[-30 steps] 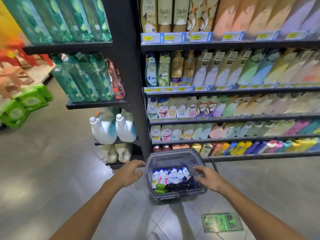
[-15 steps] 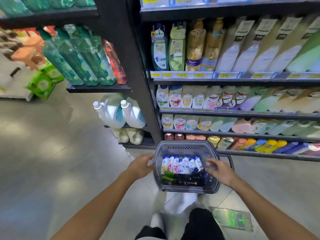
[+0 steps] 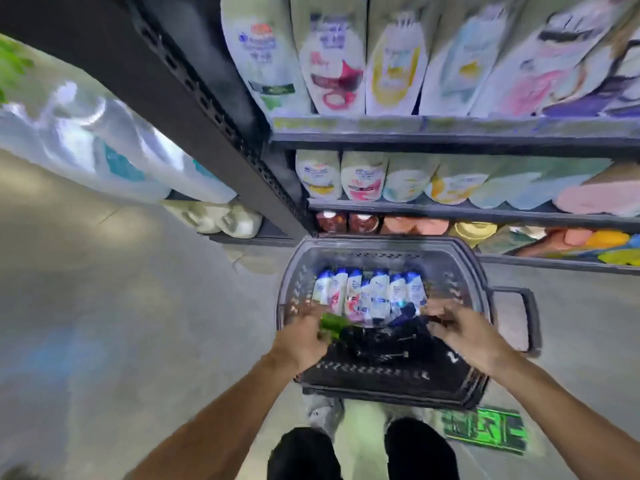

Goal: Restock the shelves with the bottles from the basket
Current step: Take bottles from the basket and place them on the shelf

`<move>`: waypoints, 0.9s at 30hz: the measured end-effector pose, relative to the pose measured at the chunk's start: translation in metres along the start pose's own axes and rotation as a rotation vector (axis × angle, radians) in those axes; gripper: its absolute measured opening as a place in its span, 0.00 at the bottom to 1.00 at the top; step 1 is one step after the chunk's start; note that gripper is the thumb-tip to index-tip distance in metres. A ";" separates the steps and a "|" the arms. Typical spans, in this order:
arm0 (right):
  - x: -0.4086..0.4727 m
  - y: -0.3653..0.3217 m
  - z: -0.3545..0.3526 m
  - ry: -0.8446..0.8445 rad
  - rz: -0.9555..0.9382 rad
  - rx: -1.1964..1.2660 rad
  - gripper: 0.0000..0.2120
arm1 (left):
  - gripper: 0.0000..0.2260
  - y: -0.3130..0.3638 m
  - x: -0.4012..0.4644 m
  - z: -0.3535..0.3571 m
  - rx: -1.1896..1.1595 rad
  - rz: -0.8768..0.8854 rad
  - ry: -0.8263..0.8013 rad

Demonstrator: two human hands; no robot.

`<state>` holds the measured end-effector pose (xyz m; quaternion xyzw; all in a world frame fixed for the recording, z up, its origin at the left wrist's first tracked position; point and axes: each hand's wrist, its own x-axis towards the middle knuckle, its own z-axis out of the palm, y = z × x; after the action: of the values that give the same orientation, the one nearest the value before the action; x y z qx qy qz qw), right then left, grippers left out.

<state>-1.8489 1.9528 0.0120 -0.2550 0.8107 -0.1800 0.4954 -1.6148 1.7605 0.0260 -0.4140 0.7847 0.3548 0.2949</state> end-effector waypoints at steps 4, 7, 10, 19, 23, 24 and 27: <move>0.085 0.049 0.074 -0.093 -0.005 -0.059 0.21 | 0.26 -0.046 0.098 0.072 -0.033 -0.026 0.014; 0.140 0.076 0.120 -0.118 -0.050 -0.120 0.22 | 0.32 -0.077 0.172 0.111 -0.031 -0.046 -0.007; 0.181 0.102 0.153 -0.087 -0.055 -0.077 0.21 | 0.37 -0.097 0.232 0.140 -0.132 -0.171 0.035; 0.235 0.121 0.202 -0.087 0.005 0.005 0.21 | 0.38 -0.105 0.299 0.187 -0.362 -0.415 0.119; 0.258 0.112 0.217 -0.085 0.014 0.068 0.21 | 0.38 -0.102 0.307 0.192 -0.284 -0.433 0.089; 0.267 0.110 0.222 -0.079 0.020 0.096 0.21 | 0.37 -0.102 0.308 0.196 -0.264 -0.416 0.086; 0.294 0.102 0.242 -0.054 0.053 0.185 0.21 | 0.36 -0.098 0.311 0.209 -0.250 -0.358 0.126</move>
<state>-1.7677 1.8515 -0.3604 -0.1913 0.7834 -0.2339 0.5431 -1.6457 1.7515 -0.3596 -0.6013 0.6655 0.3646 0.2502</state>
